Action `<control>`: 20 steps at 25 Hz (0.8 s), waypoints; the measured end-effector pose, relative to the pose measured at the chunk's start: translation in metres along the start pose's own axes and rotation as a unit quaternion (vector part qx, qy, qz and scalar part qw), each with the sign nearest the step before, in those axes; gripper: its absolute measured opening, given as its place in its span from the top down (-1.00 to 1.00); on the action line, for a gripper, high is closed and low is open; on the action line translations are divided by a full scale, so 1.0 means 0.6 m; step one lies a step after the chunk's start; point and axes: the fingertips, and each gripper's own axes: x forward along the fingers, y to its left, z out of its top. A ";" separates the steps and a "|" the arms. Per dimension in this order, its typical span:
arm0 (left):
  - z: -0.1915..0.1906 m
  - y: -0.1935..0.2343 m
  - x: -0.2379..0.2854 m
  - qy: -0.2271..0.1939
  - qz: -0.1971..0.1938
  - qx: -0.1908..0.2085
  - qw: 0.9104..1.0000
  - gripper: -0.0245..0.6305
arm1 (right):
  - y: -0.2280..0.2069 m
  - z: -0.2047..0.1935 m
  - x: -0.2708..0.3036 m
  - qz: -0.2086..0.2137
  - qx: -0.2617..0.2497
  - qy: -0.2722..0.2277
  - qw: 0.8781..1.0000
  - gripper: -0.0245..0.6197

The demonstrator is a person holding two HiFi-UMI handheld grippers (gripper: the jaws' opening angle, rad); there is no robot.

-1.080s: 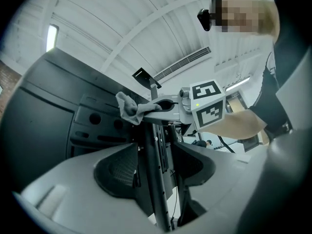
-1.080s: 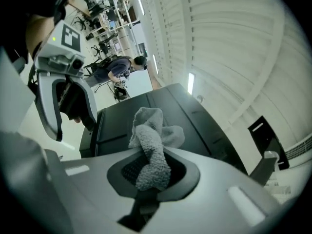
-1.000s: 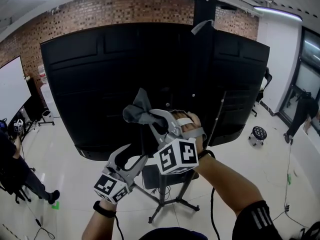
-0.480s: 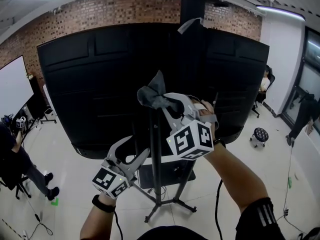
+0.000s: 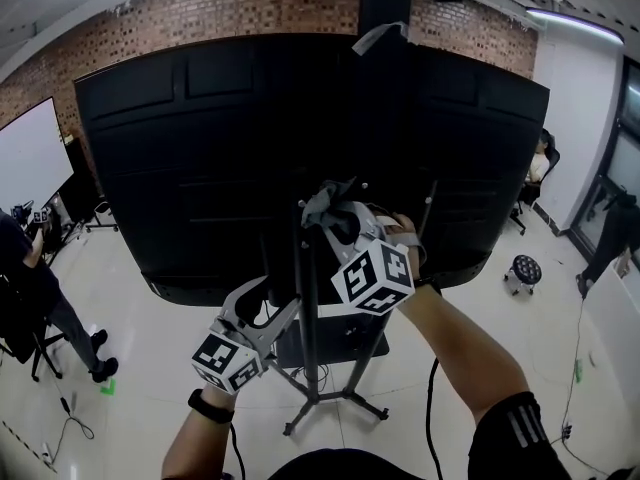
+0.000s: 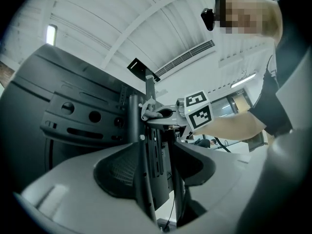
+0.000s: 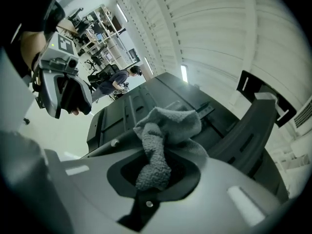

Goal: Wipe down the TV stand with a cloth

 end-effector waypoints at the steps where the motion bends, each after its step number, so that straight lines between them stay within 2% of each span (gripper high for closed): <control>1: -0.010 0.000 -0.001 0.003 0.000 -0.002 1.000 0.17 | 0.009 -0.005 0.001 0.005 0.001 -0.001 1.000 0.82; 7: -0.055 0.008 -0.011 0.015 0.005 -0.022 1.000 0.17 | 0.084 -0.041 0.006 0.040 -0.002 0.003 0.999 0.82; 20: -0.132 -0.002 -0.032 0.054 0.002 -0.060 0.997 0.17 | 0.247 -0.107 0.006 0.121 0.055 0.023 0.991 0.82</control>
